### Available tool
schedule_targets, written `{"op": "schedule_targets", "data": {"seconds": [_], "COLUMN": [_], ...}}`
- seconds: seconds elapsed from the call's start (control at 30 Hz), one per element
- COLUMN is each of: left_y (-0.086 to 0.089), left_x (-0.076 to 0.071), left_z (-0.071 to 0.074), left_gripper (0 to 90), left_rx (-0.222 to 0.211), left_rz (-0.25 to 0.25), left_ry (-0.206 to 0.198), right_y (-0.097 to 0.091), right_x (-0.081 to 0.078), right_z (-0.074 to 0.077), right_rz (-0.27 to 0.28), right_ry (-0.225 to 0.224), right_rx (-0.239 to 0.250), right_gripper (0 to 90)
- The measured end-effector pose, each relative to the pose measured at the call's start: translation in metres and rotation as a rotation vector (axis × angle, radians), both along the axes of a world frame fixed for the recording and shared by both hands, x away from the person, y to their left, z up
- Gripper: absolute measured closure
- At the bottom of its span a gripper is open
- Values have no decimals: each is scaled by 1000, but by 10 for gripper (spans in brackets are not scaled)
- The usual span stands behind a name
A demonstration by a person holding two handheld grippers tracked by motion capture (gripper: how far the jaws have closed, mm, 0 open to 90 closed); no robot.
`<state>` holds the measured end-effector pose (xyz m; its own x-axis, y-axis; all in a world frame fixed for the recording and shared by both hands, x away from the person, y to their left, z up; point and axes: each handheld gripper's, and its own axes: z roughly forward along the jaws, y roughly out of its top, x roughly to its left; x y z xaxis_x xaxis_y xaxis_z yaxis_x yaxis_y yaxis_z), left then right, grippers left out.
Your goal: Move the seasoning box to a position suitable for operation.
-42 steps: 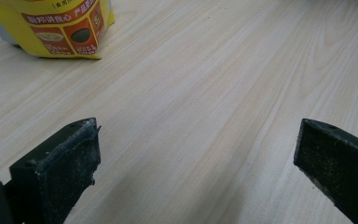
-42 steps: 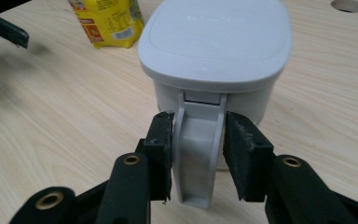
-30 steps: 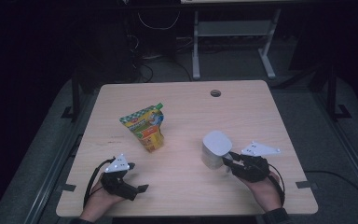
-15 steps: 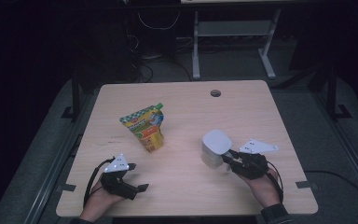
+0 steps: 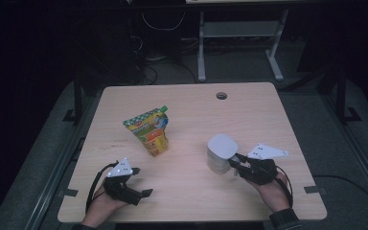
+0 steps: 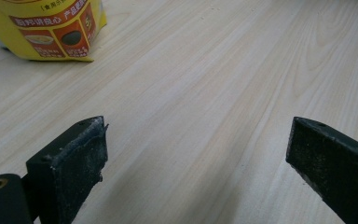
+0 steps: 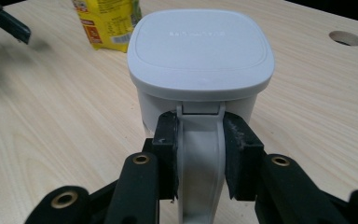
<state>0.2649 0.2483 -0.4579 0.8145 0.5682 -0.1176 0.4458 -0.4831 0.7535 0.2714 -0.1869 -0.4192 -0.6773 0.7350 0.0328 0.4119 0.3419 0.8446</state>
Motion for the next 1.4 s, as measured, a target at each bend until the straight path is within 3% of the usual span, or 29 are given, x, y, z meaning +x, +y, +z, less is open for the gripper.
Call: {"op": "schedule_targets", "data": {"seconds": [0.9, 1.23, 1.33, 1.4], "left_y": [-4, -4, -3, -3], "left_x": [0, -1, -1, -1], "left_z": [-1, -1, -1, -1], "left_gripper": [49, 49, 49, 50], "left_rx": [1, 0, -1, -2], "left_rz": [-17, -19, -17, -14], "left_ry": [1, 4, 4, 6], "right_y": [36, 35, 29, 26], "right_x": [-15, -16, -17, -18], "right_z": [-5, -8, -7, -7], "right_rz": [314, 322, 304, 296], "right_ry": [-17, -14, 9, 16], "right_rx": [50, 47, 52, 61], "right_gripper": [683, 667, 560, 552]}}
